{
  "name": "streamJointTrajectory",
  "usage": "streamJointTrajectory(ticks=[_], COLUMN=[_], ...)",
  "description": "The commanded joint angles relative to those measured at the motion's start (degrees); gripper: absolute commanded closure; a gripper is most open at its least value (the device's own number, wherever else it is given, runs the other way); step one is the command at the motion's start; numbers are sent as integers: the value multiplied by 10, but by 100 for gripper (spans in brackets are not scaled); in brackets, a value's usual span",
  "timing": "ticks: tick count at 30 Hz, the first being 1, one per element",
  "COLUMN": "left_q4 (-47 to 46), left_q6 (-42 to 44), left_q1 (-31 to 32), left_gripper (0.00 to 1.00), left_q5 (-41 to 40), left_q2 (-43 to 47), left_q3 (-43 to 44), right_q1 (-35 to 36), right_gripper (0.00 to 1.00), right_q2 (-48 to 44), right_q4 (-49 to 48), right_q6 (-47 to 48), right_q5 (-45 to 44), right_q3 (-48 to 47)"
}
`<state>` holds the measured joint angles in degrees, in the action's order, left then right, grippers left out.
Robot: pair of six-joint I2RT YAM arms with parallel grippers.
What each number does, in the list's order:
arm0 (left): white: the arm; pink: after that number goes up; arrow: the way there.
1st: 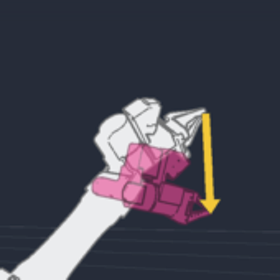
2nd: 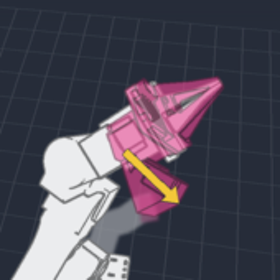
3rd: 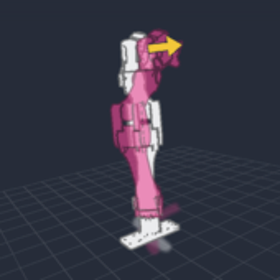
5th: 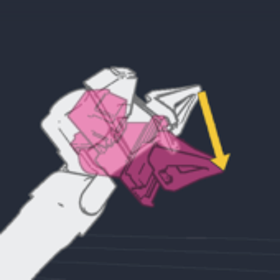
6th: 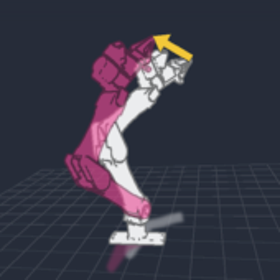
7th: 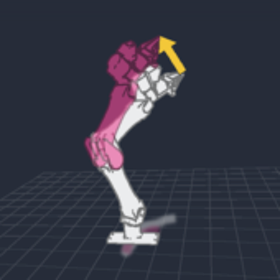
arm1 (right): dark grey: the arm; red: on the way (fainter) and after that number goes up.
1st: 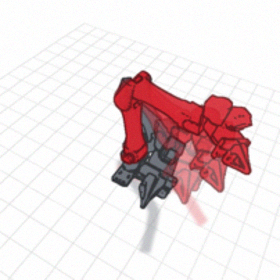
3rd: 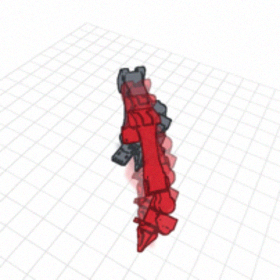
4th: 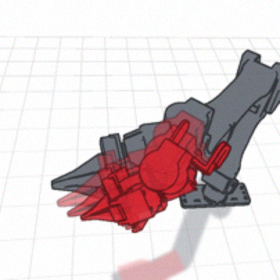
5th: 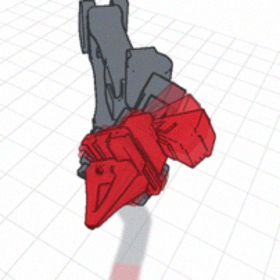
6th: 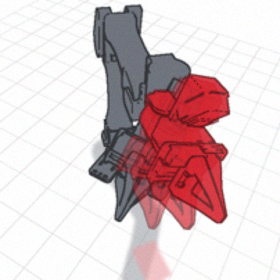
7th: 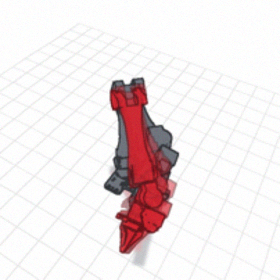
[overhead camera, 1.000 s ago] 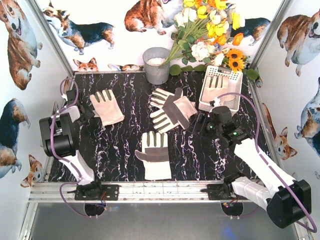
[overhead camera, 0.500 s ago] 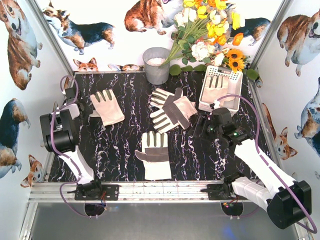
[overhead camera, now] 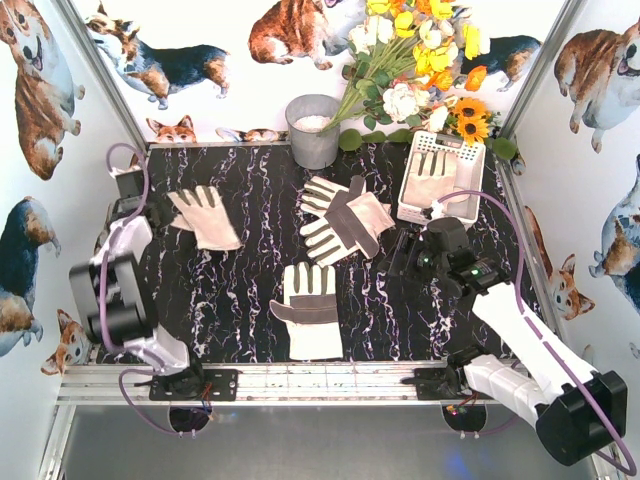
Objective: Put the gloves into the storage basket
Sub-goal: Turn over the glove at the center of the board.
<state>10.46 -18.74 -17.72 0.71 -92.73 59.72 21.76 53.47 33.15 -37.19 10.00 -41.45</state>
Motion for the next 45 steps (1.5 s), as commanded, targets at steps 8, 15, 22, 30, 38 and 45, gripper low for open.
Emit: streamJointTrajectory(ticks=[8,15,22,30,38,45], left_q4=[202,290,292,264,194,225], left_q6=[43,10,-61,-99,-129,-97], left_q1=[45,283,439,506,510,420], left_gripper=[100,100,100,100,51,25], left_q5=[-40,-154,-168,-173,-92,-60], left_q2=[199,209,180,150,176,241], left_q3=[8,-14,-8,-4,-41,-42], right_q1=[2,2,2,3,54,145], right_gripper=[37,37,37,37,32,31], right_q2=[-39,-57,-104,-124,-50,58], right_q4=[4,7,39,10,-56,-130], right_q6=[4,-7,-13,-36,-45,-60], right_q5=[6,22,11,73,84,51], right_q3=[-8,6,18,45,28,-13])
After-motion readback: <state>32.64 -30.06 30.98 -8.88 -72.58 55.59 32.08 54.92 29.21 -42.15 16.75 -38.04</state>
